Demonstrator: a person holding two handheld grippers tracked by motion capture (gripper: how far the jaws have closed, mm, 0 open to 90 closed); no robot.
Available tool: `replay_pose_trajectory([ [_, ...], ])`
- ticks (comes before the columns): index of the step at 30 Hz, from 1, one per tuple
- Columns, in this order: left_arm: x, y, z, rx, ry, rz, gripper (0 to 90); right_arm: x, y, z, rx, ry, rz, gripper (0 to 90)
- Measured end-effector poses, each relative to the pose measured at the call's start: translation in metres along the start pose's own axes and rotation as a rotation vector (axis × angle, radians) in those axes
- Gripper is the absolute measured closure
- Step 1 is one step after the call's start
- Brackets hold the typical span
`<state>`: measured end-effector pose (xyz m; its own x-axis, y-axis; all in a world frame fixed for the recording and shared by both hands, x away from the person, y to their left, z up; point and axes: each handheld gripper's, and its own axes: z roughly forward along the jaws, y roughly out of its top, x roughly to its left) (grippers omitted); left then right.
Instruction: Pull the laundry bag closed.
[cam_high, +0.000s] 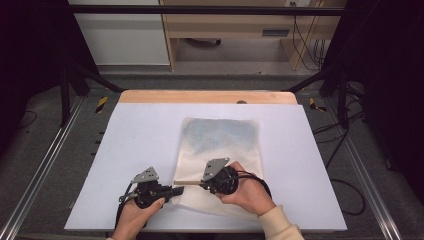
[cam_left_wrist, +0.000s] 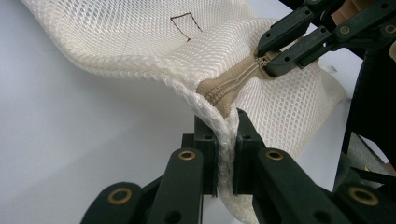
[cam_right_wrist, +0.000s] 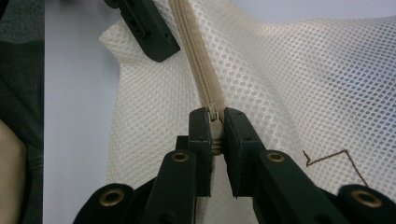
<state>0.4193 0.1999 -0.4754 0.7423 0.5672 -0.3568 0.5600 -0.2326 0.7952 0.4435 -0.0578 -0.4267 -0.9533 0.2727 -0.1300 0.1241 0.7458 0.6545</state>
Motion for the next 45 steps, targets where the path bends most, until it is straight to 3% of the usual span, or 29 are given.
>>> replay_pose_trajectory([
  [45, -0.001, -0.002, 0.003, 0.016, -0.015, -0.004, 82.9, -0.001, -0.018, -0.022, -0.013, -0.023, 0.041, 82.0],
])
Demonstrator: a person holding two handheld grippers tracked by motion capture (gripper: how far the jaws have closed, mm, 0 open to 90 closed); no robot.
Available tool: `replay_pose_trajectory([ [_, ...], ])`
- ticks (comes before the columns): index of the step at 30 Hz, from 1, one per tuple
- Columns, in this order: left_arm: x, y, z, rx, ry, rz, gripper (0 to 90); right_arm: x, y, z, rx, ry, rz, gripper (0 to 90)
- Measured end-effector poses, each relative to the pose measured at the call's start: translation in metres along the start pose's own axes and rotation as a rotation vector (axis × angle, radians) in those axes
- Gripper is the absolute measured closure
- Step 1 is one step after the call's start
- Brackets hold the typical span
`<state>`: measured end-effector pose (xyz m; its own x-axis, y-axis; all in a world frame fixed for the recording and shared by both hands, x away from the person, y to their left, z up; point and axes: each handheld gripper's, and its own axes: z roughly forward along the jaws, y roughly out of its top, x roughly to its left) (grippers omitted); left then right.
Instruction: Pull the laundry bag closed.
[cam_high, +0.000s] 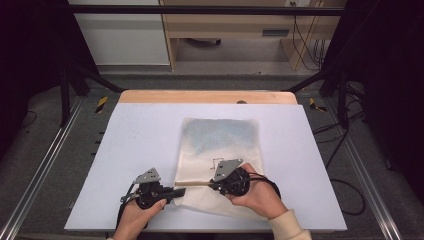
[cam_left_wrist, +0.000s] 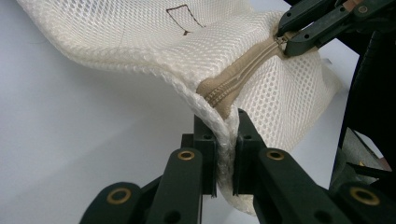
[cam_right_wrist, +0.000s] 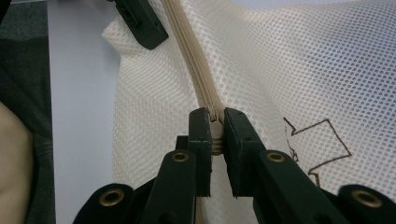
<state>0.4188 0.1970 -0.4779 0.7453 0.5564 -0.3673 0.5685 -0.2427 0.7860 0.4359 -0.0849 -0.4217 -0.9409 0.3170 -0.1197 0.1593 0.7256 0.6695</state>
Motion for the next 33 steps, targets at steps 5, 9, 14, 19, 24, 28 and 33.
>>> replay_pose_trajectory([
  [5, 0.000, 0.000, 0.000, -0.001, 0.000, 0.004, 82.9, -0.001, -0.003, -0.003, -0.001, -0.005, 0.011, 82.0],
  [9, -0.001, 0.000, 0.000, 0.000, 0.000, 0.004, 82.9, -0.001, -0.004, -0.004, -0.003, -0.006, 0.008, 81.9],
  [14, -0.001, 0.000, 0.001, -0.001, -0.001, 0.009, 82.9, 0.000, -0.004, -0.006, -0.002, -0.007, 0.005, 81.9],
  [19, -0.002, 0.000, 0.001, -0.003, -0.004, 0.013, 82.9, -0.001, -0.005, -0.007, -0.006, -0.005, 0.008, 81.9],
  [24, -0.002, 0.000, 0.001, -0.002, -0.005, 0.016, 83.0, -0.001, -0.006, -0.008, -0.004, -0.010, 0.013, 81.9],
  [28, -0.004, 0.000, 0.002, -0.004, -0.010, 0.022, 82.9, -0.003, -0.008, -0.011, -0.007, -0.012, 0.016, 81.9],
  [33, -0.006, 0.000, 0.004, -0.001, -0.017, 0.025, 83.0, -0.004, -0.010, -0.013, -0.010, -0.015, 0.020, 81.9],
])
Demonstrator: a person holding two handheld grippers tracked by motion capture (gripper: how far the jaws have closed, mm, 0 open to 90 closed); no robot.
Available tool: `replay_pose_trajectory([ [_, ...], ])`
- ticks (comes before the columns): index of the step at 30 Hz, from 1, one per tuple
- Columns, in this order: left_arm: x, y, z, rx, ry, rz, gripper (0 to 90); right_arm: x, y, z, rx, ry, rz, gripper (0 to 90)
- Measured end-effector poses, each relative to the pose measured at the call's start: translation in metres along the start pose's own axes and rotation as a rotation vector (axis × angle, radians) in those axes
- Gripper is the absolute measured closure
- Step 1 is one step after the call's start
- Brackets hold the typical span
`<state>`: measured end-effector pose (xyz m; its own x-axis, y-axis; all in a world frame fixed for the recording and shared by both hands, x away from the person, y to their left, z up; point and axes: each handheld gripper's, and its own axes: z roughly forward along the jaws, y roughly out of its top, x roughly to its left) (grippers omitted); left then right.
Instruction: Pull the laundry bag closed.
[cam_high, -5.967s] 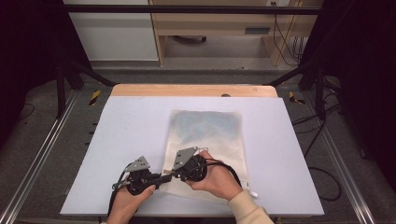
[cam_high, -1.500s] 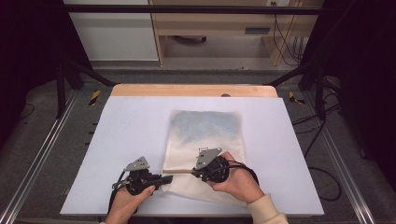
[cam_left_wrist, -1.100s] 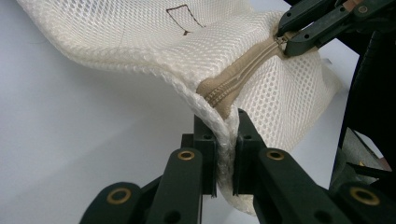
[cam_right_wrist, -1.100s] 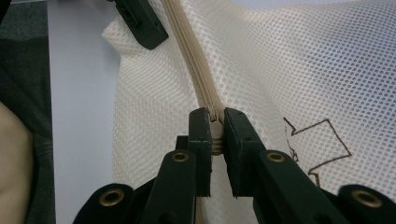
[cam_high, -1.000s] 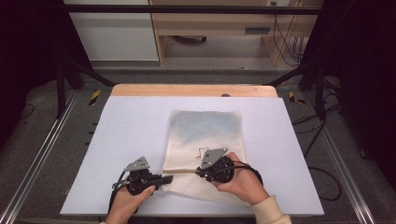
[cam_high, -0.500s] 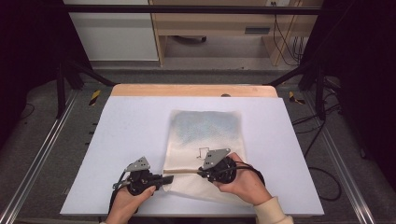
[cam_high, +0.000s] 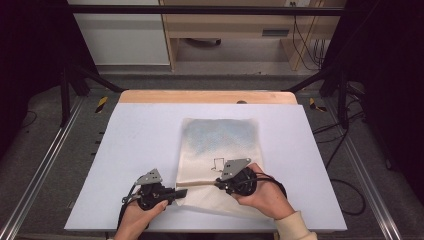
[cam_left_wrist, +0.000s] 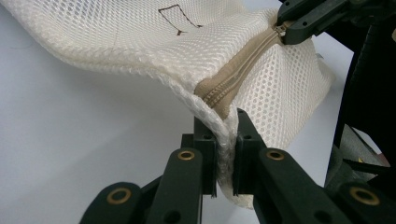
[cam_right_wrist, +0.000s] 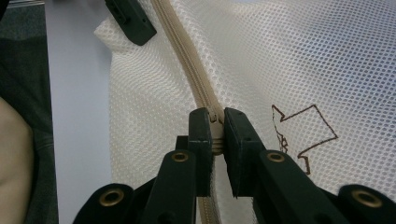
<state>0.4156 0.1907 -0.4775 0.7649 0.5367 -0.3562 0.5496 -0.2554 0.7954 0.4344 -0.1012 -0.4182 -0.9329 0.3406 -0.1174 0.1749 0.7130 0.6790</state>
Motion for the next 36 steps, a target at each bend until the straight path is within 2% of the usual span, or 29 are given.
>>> replay_pose_trajectory([
  [11, -0.006, -0.001, 0.005, 0.005, 0.007, 0.023, 83.0, -0.001, -0.004, -0.005, 0.005, -0.008, 0.005, 81.9],
  [36, -0.005, 0.000, 0.003, -0.002, 0.008, 0.022, 83.0, 0.002, -0.010, -0.013, 0.005, -0.022, 0.010, 81.9],
])
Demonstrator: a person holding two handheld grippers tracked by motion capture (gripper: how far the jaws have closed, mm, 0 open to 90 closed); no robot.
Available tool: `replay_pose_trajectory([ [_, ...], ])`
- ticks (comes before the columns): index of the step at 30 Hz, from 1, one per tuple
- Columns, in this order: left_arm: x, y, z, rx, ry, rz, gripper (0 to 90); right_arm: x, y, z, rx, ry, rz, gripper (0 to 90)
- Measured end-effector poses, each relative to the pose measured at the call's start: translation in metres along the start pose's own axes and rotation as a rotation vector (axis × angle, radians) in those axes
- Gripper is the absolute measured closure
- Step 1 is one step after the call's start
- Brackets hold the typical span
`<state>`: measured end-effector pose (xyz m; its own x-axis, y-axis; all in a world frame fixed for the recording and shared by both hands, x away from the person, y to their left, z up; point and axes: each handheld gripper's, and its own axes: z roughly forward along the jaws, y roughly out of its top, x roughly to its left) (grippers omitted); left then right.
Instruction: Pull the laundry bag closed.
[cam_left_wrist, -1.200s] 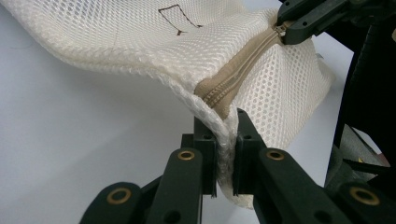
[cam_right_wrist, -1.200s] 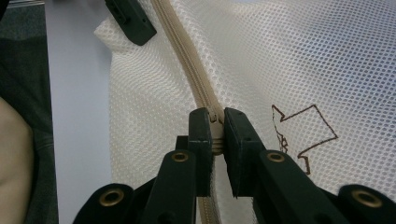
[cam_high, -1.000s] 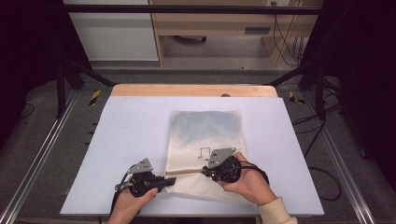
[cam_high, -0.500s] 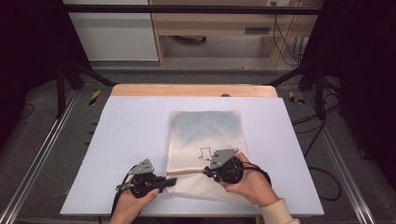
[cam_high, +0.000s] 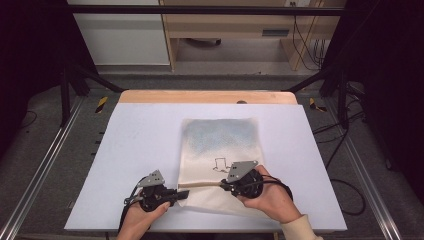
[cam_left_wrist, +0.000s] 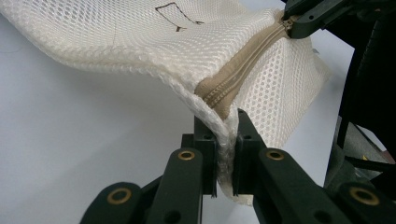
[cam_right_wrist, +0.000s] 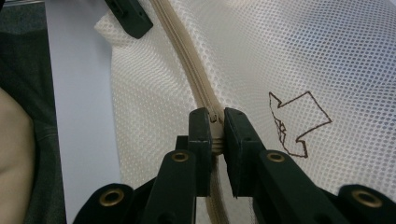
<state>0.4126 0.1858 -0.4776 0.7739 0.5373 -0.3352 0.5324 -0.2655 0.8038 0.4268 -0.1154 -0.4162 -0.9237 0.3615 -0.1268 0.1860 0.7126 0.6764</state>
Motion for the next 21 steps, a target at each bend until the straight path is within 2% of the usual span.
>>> replay_pose_trajectory([
  [21, 0.001, 0.001, -0.001, -0.005, -0.003, -0.005, 83.1, -0.001, -0.011, -0.013, -0.015, -0.016, 0.025, 81.9],
])
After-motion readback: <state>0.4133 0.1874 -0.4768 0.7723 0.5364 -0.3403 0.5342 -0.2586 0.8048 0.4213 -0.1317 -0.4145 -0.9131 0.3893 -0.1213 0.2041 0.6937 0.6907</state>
